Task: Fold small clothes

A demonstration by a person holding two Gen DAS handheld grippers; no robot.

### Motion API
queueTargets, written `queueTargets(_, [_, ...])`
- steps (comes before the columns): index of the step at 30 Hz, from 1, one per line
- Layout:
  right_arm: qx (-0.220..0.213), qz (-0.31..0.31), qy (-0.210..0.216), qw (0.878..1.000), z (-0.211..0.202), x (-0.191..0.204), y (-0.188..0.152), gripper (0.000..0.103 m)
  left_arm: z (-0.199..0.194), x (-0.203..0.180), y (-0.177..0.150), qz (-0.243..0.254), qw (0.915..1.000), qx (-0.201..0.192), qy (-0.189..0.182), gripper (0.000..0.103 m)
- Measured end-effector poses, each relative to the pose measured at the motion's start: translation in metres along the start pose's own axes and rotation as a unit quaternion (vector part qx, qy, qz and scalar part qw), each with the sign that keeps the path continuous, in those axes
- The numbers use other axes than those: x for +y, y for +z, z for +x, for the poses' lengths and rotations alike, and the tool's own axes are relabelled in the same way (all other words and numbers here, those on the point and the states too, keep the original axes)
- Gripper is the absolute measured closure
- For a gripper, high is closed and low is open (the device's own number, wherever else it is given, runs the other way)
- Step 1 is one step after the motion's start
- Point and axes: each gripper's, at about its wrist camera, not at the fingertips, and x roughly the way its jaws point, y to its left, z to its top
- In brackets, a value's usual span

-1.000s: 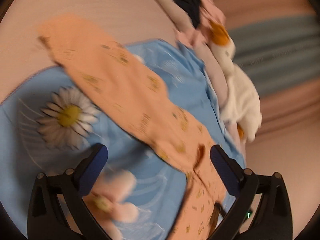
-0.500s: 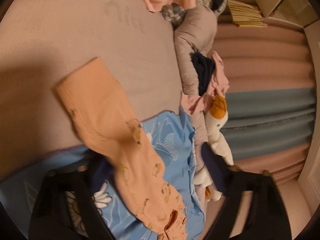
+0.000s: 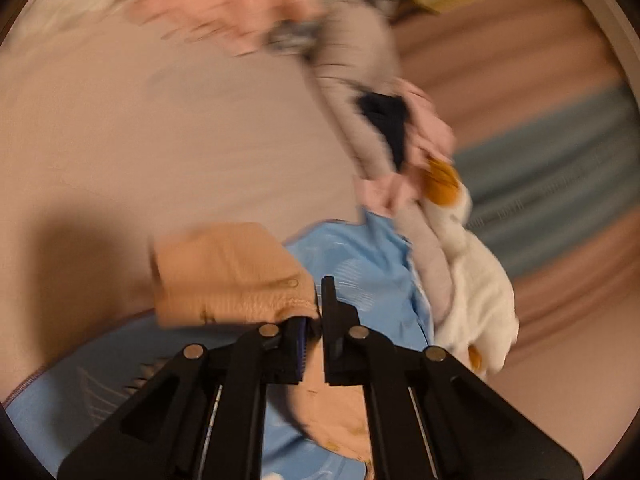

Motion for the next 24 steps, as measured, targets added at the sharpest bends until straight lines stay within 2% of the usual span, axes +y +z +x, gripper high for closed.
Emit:
queueTargets(1, [0.022, 0.001, -0.005, 1.000, 0.012, 0.001, -0.003, 0.090, -0.002, -0.016, -0.002, 0.028, 0.9996, -0.001, -0.005, 0.101])
queueTargets(3, [0.004, -0.008, -0.005, 1.000, 0.004, 0.007, -0.004, 0.090, -0.005, -0.051, -0.011, 0.082, 0.9964, 0.000, -0.018, 0.101])
queueTargets(5, [-0.009, 0.022, 0.035, 0.999, -0.013, 0.000, -0.007, 0.090, -0.004, -0.088, -0.028, 0.135, 0.9905, 0.007, -0.024, 0.101])
queueTargets(9, [-0.052, 0.046, 0.029, 0.997, -0.056, -0.020, -0.015, 0.090, 0.009, -0.140, -0.073, 0.189, 0.9796, 0.041, -0.056, 0.101])
queueTargets(12, [-0.079, 0.098, 0.039, 0.991, -0.087, -0.051, -0.025, 0.090, 0.027, -0.180, -0.127, 0.245, 0.9635, 0.080, -0.071, 0.101])
queueTargets(14, [-0.093, 0.156, 0.050, 0.982, -0.102, -0.081, -0.036, 0.090, 0.039, -0.202, -0.168, 0.277, 0.9509, 0.110, -0.085, 0.101])
queueTargets(17, [-0.103, 0.221, 0.057, 0.968, -0.112, -0.117, -0.053, 0.090, 0.058, -0.228, -0.238, 0.320, 0.9280, 0.160, -0.104, 0.099])
queueTargets(19, [-0.100, 0.259, 0.054, 0.959, -0.114, -0.138, -0.066, 0.090, 0.075, -0.235, -0.291, 0.349, 0.9051, 0.215, -0.113, 0.099])
queueTargets(20, [-0.098, 0.276, 0.056, 0.954, -0.114, -0.147, -0.071, 0.090, 0.086, -0.236, -0.322, 0.372, 0.8879, 0.249, -0.106, 0.093])
queueTargets(21, [-0.098, 0.287, 0.058, 0.951, -0.116, -0.152, -0.075, 0.090, 0.093, -0.234, -0.346, 0.390, 0.8752, 0.271, -0.094, 0.085])
queueTargets(22, [-0.100, 0.303, 0.056, 0.946, -0.117, -0.159, -0.080, 0.090, 0.099, -0.232, -0.360, 0.404, 0.8668, 0.281, -0.081, 0.076])
queueTargets(23, [-0.104, 0.318, 0.053, 0.941, -0.119, -0.166, -0.086, 0.089, 0.103, -0.230, -0.375, 0.422, 0.8562, 0.291, -0.064, 0.051])
queueTargets(24, [-0.107, 0.327, 0.052, 0.938, -0.122, -0.169, -0.091, 0.086, 0.106, -0.228, -0.389, 0.439, 0.8459, 0.299, -0.051, 0.032])
